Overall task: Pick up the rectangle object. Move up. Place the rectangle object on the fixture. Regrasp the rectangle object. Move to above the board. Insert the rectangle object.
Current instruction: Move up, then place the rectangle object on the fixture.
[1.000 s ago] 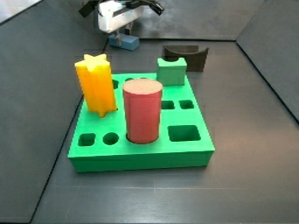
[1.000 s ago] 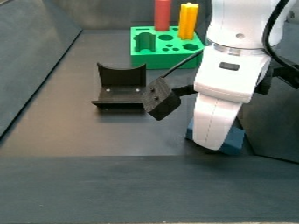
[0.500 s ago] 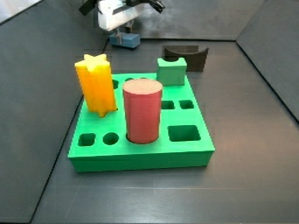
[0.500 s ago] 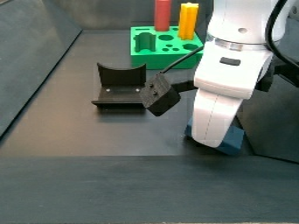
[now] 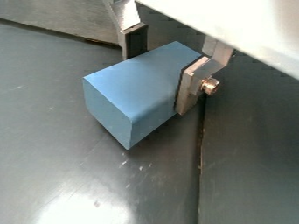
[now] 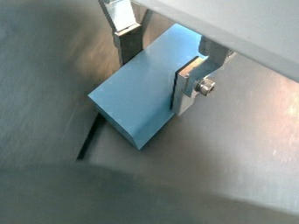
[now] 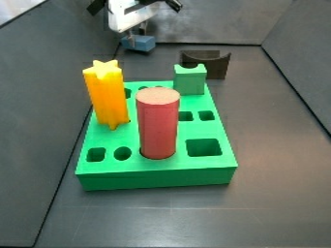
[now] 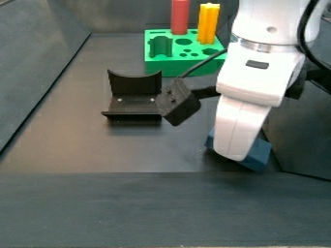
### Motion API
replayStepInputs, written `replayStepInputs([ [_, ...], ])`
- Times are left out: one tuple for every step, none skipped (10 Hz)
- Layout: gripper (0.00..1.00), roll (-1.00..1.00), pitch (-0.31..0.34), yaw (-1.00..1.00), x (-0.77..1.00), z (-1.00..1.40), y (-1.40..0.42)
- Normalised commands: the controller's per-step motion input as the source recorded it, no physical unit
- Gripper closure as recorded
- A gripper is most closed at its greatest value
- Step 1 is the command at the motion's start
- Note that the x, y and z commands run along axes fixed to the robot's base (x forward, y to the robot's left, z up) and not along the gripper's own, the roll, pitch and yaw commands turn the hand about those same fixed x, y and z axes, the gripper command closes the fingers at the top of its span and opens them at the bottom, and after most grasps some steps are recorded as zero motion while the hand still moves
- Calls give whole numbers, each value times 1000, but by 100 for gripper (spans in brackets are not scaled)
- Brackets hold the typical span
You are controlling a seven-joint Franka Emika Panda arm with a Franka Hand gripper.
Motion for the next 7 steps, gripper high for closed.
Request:
replayStepInputs([
  [100,-5,32,0,-62,788,9],
  [100,9,57,-11,-76,696,11],
  [100,42,75,-23,-45,546,-1],
  [100,64,94,-28,-36,426,1],
  [100,84,104,-26,-29,315,-1],
  [100,102,110,-18,-27,208,-7],
  [100,0,0,0,0,1000,0],
])
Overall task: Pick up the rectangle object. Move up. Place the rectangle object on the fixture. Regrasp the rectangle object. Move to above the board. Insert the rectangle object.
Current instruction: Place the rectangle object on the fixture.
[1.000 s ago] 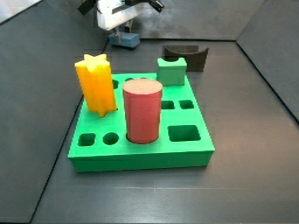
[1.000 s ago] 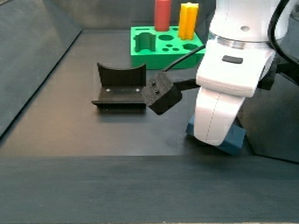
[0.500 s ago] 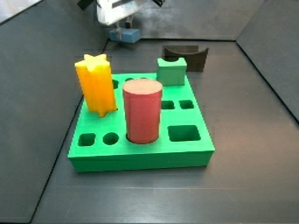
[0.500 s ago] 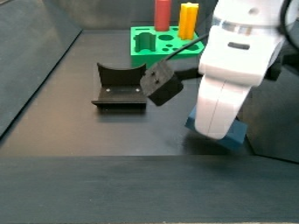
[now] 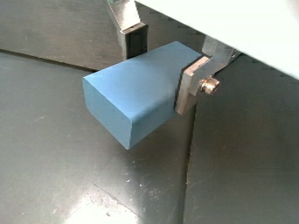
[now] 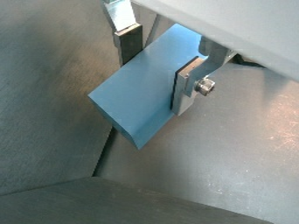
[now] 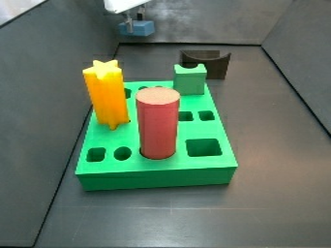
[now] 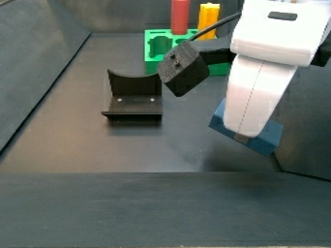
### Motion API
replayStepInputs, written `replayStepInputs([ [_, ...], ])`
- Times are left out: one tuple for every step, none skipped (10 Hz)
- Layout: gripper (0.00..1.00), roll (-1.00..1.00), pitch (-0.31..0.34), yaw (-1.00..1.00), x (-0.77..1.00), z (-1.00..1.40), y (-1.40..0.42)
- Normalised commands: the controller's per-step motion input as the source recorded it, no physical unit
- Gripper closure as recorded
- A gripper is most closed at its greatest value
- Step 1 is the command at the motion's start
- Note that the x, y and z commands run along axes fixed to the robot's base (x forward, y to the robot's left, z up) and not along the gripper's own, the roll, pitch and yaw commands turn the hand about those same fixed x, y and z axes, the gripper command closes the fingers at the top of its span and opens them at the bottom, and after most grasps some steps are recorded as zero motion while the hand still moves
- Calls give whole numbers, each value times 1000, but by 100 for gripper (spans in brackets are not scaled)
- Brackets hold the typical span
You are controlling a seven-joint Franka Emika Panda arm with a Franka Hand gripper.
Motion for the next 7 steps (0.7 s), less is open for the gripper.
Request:
replayStepInputs([
  [100,1,-2,17,4,1000,1],
  [100,7,28,11,-11,1000,0],
  [100,25,45,0,-18,1000,0],
  [100,44,61,-8,-24,1000,-1],
  [100,69,76,-7,-29,1000,-2],
  [100,82,87,2,-32,1000,-7],
  [100,99,96,11,-34,1000,-9],
])
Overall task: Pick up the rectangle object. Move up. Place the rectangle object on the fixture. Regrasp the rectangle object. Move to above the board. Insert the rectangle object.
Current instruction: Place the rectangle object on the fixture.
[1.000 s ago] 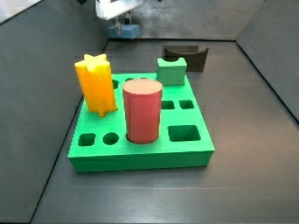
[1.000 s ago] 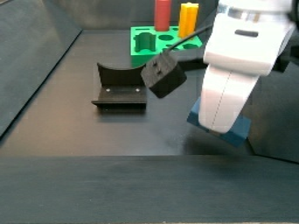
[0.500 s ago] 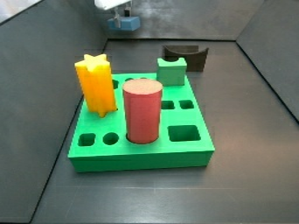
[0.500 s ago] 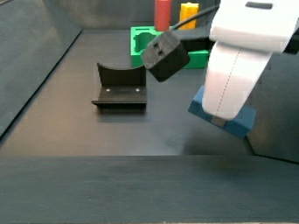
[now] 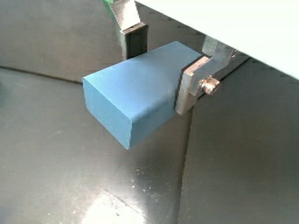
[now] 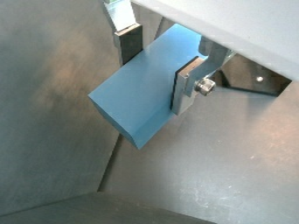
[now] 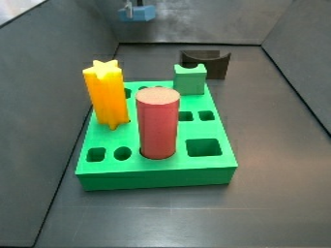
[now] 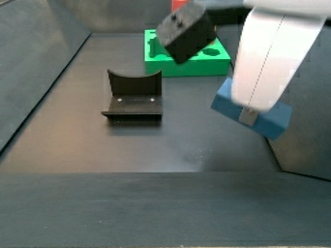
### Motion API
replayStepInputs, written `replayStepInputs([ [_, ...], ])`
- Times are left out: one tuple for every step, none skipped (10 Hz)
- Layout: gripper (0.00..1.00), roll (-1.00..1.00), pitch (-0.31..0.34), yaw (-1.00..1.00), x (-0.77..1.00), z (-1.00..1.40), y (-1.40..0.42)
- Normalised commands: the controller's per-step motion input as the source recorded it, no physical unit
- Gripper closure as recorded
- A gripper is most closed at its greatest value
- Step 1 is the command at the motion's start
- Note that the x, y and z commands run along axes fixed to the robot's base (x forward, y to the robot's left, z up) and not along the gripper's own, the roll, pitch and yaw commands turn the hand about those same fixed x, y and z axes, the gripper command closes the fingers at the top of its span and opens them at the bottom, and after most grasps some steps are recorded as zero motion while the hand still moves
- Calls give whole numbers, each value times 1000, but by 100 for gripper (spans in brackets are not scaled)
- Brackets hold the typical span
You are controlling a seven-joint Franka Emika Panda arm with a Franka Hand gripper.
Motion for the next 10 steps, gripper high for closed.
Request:
replayStepInputs([
  [100,112,103,22,-33,988,-12],
  [100,113,106,30,-29,890,-16],
  [100,121,112,36,-23,753,-13],
  [100,123,121,41,-21,652,-14],
  [100,114,119,39,-17,550,-10],
  [100,96,116,34,-14,406,-3],
  [100,86,114,31,-8,290,1],
  [100,-82,39,-1000,902,-102,-1000],
  [100,-83,41,-1000,910,-135,-1000],
  [100,-87,41,-1000,937,-138,-1000],
])
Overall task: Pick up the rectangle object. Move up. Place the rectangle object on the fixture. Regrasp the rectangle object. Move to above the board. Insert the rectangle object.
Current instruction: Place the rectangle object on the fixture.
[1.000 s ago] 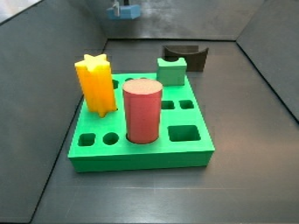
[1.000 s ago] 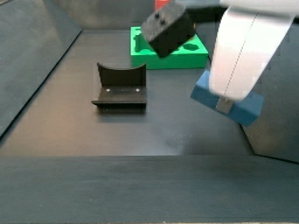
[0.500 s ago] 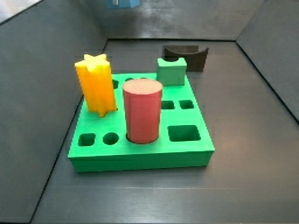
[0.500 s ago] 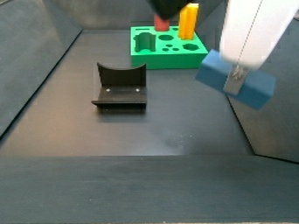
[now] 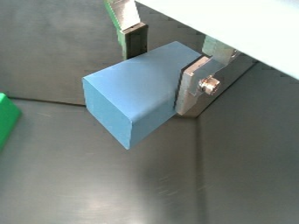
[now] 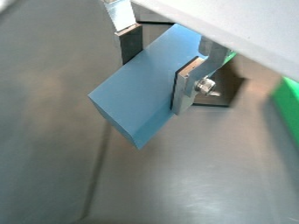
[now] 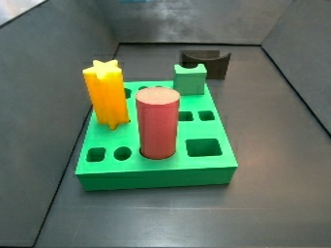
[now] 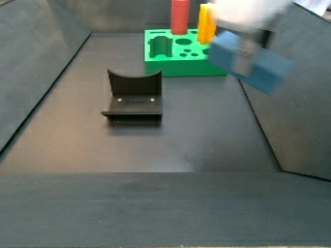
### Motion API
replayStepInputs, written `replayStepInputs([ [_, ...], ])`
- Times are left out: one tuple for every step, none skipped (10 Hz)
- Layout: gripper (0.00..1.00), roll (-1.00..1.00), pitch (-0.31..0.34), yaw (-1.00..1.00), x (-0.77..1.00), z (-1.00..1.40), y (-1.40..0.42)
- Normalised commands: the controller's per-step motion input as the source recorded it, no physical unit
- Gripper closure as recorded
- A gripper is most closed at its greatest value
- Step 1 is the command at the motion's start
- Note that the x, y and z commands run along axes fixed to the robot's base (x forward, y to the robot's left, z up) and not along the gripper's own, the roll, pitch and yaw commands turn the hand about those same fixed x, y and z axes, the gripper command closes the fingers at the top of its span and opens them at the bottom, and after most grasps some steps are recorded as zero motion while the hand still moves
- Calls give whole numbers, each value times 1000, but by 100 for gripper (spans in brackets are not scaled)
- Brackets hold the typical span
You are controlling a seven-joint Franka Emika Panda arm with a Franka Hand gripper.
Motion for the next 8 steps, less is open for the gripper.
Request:
replayStepInputs([
  [100,-98,36,-1000,1000,-130,-984],
  [100,-106,37,-1000,1000,-130,-912],
  [100,-120,37,-1000,1000,-126,-802],
  [100,-129,39,-1000,1000,-121,-753],
  [100,-146,41,-1000,1000,-110,-658],
  [100,-164,45,-1000,1000,-105,-595],
  [100,-182,50,-1000,1000,-96,-520],
  [100,-216,61,-1000,1000,-86,-447],
])
